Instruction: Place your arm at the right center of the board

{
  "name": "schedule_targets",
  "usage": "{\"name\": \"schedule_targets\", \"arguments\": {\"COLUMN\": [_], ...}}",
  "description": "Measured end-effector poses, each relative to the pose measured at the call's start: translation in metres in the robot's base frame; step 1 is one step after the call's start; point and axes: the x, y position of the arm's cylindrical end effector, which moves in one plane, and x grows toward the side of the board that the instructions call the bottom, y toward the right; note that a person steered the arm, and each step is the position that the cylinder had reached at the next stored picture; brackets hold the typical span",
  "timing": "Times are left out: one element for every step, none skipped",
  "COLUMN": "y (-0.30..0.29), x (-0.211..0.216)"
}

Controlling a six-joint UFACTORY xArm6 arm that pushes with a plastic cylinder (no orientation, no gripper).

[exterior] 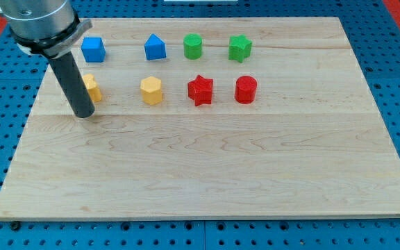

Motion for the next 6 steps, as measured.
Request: {"name": "schedule_targets", "arguments": {"y": [0.028,0.028,0.061,0.142,0.245,0.324], "x": [0.009,0.010,0.029,0.033,0.016,-0.010]}}
